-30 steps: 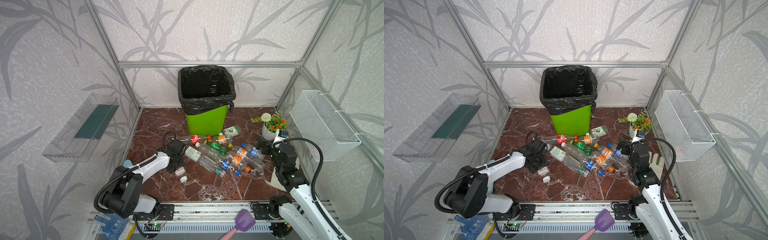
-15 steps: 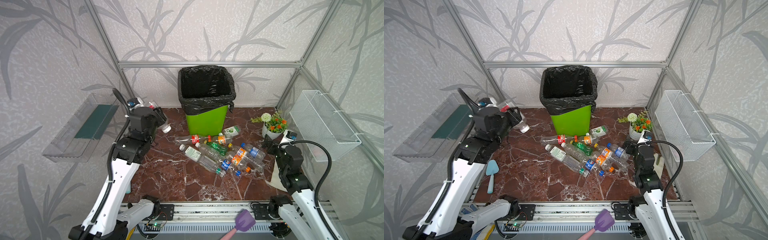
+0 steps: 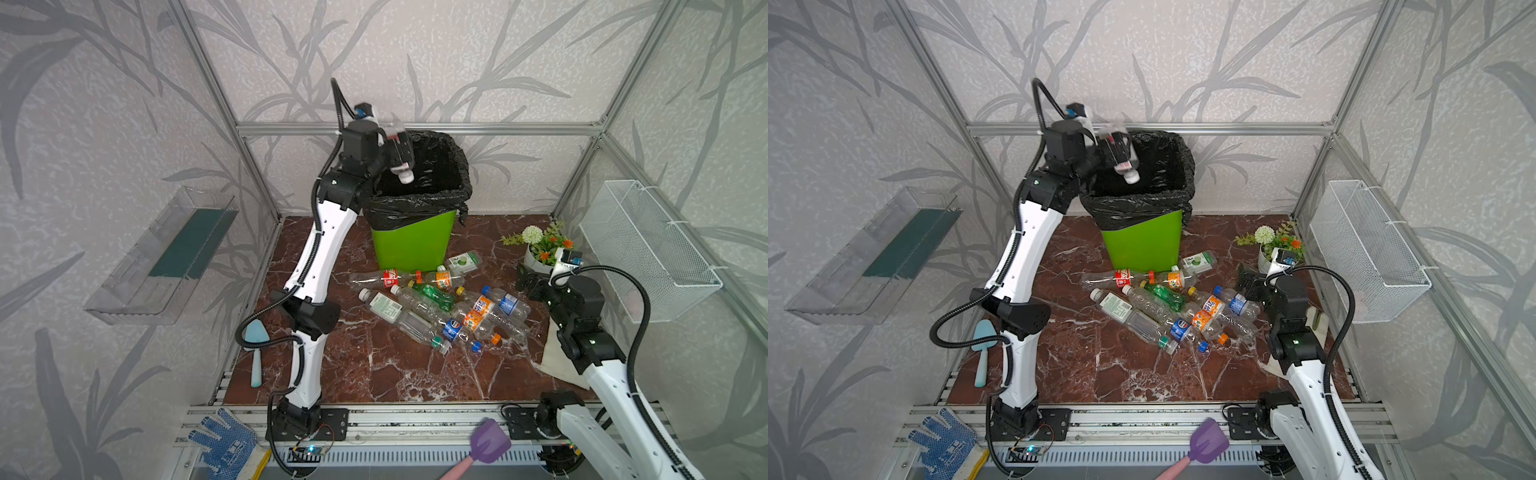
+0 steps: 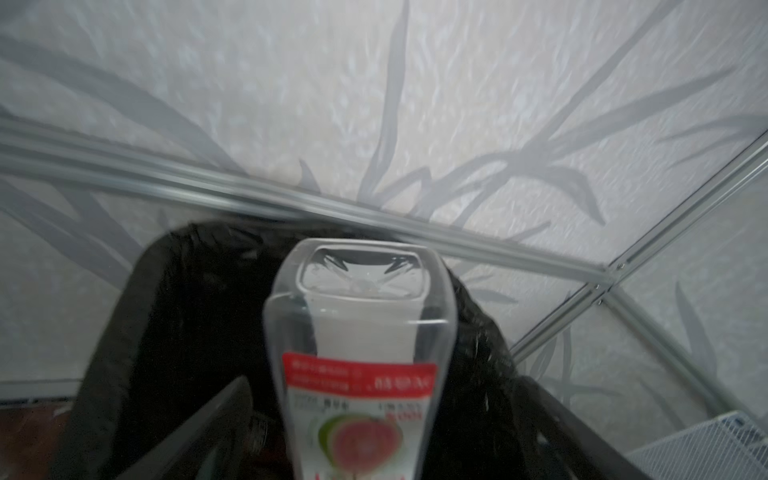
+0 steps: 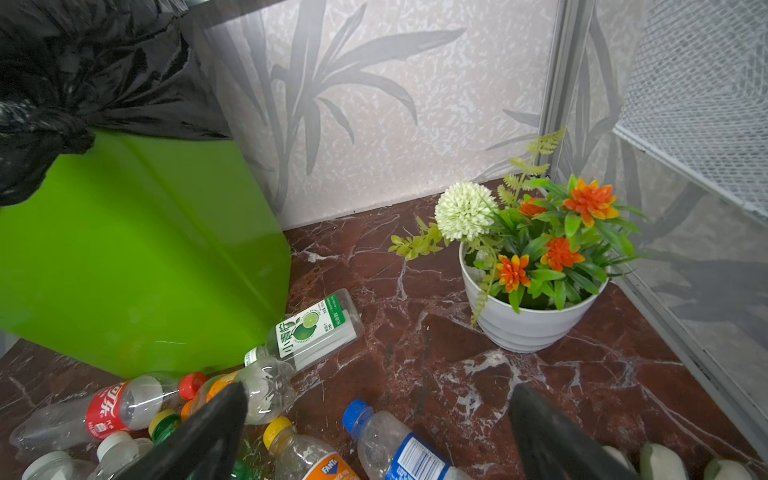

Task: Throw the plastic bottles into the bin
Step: 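Lift the guava-label bottle over the bin and open the left gripper, then reach the right gripper into the bottle pile while the left gripper withdraws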

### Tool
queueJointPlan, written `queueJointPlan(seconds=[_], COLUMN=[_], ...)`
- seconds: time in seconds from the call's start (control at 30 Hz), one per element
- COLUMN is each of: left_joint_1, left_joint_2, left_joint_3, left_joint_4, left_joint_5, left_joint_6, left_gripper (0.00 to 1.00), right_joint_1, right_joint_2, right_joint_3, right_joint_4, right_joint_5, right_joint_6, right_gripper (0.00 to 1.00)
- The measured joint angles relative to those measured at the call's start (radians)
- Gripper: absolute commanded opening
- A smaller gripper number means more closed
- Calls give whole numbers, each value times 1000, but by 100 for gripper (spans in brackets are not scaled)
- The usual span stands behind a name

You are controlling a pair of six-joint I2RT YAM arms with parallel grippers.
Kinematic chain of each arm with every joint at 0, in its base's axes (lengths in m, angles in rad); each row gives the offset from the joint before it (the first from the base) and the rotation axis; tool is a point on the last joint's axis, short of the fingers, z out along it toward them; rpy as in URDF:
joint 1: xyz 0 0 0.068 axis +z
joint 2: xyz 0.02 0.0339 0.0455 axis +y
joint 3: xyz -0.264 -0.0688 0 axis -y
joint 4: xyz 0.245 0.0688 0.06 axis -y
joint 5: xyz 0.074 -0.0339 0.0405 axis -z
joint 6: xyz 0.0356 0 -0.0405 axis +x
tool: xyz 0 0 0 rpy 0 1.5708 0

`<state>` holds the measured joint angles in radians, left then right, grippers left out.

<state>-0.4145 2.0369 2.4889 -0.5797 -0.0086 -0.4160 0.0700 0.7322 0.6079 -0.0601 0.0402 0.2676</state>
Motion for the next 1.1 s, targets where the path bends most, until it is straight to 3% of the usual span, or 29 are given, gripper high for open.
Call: queueJointPlan(seconds=[0.07, 0.1, 0.47, 0.63, 0.83, 0.97, 1.1], left_joint_1=[-24, -27, -8, 36, 100, 124, 148], left_joint_2=[-140, -187, -739, -834, -843, -888, -928], left_joint_3=[-267, -329, -684, -940, -1250, -1388, -1468], left_joint_4=[65, 82, 395, 422, 333, 301, 296], left_joint_5=[-16, -23, -141, -185, -209, -227, -245], left_joint_6=[29, 42, 182, 188, 138, 89, 45], left_gripper=[99, 99, 99, 99, 99, 99, 99], right_joint_1=[0, 0, -2, -2, 19, 132, 311], right_joint_2=[-21, -26, 6, 47, 112, 166, 225], right_joint_3=[0, 0, 0, 1, 7, 32, 62], right_joint_4=[-9, -13, -87, -145, -181, -185, -166], right_joint_5=[-3, -5, -5, -10, -51, -44, 3], right_joint_6=[-3, -3, 38, 46, 35, 8, -31], right_gripper=[99, 99, 97, 94, 91, 90, 90])
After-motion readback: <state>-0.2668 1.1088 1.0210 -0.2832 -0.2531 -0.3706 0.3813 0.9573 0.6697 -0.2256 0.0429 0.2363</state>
